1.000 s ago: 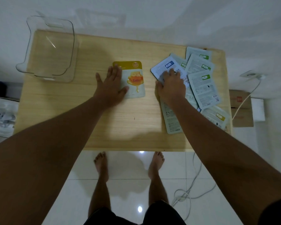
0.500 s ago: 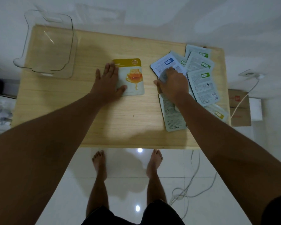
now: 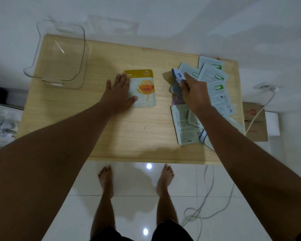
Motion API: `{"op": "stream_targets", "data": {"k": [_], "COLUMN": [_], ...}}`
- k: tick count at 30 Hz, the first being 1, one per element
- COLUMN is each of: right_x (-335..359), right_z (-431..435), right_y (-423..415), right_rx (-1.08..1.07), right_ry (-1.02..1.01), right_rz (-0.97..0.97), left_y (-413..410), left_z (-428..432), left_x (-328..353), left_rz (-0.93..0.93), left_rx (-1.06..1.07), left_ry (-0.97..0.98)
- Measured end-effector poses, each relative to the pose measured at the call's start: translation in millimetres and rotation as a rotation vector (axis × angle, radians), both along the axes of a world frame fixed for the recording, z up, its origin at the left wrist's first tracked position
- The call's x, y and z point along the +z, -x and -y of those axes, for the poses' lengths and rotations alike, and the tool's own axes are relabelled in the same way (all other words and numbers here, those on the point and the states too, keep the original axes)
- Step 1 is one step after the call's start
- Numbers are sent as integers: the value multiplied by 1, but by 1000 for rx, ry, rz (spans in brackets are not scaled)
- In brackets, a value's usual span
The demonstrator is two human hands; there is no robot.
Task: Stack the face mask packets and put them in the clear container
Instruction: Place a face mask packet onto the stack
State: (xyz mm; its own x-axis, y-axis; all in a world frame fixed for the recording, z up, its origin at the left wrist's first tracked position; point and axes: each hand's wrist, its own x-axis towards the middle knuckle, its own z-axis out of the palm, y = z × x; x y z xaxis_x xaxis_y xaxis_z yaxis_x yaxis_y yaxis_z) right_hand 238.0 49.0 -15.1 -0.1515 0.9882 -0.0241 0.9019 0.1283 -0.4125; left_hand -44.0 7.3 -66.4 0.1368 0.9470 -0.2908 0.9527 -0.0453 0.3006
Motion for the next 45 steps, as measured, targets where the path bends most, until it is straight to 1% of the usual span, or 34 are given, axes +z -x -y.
{"op": "stream_targets", "data": {"k": [2, 4, 6, 9, 11, 12, 13, 14, 15, 17, 19, 22, 23, 25, 26, 28, 30, 32, 34, 35, 39, 42, 45], "right_x": [8, 20, 31, 28, 20, 16, 10, 5, -3, -10, -9, -7, -7, -5, -3, -1, -6, -15, -21, -21, -21, -23, -26], "right_z": [0, -1, -7, -18, -14, -9, -5, -2, -2, -4, -3, 4, 6, 10, 11, 10, 4, -5, -10, -11, -10, -4, -2], "right_y": [-2, 4, 20, 55, 75, 83, 89, 93, 97, 103, 109, 114, 113, 103, 95, 75, 58, 48, 43, 42, 36, 31, 27], "right_rx": [-25, -53, -114, -204, -251, -264, -270, -266, -252, -210, -150, -70, -51, -45, -60, -134, -244, -330, -343, -329, -248, -238, -236], "right_ry": [-38, -113, -99, 92, 232, 311, 381, 423, 415, 291, 189, 159, 149, 111, 76, 27, 100, 239, 297, 289, 152, 63, 89], "right_rz": [-74, -188, -355, -679, -805, -823, -820, -779, -693, -444, -312, -209, -188, -141, -80, 113, 266, 284, 237, 219, 185, 173, 78], "left_y": [0, 1, 1, 0, -1, -2, -3, -4, -6, -7, -5, -1, -1, -1, -2, -1, -2, -4, -5, -5, -2, -3, -6], "left_z": [1, 1, 1, 1, 3, 3, 3, 2, 1, -1, -3, -4, -5, -7, -7, -7, -6, -5, -5, -5, -2, 0, 0], "left_x": [0, 0, 0, 1, 4, 6, 8, 11, 13, 14, 9, -5, -8, -9, -8, -6, -6, -6, -6, -6, -7, -8, -8], "left_rz": [4, 9, 25, 116, 233, 303, 373, 428, 454, 443, 360, 105, 60, 42, 40, 23, 9, 5, 4, 8, 14, 7, 7], "left_rx": [-5, -8, 3, 48, 127, 180, 244, 305, 351, 360, 266, 82, 52, 29, 25, 18, 29, 57, 78, 81, 57, 59, 75], "left_ry": [0, 1, 6, 1, -17, -26, -31, -31, -31, -15, -1, 1, -3, -9, -8, -5, -3, 3, 3, -1, -12, -38, -42]}}
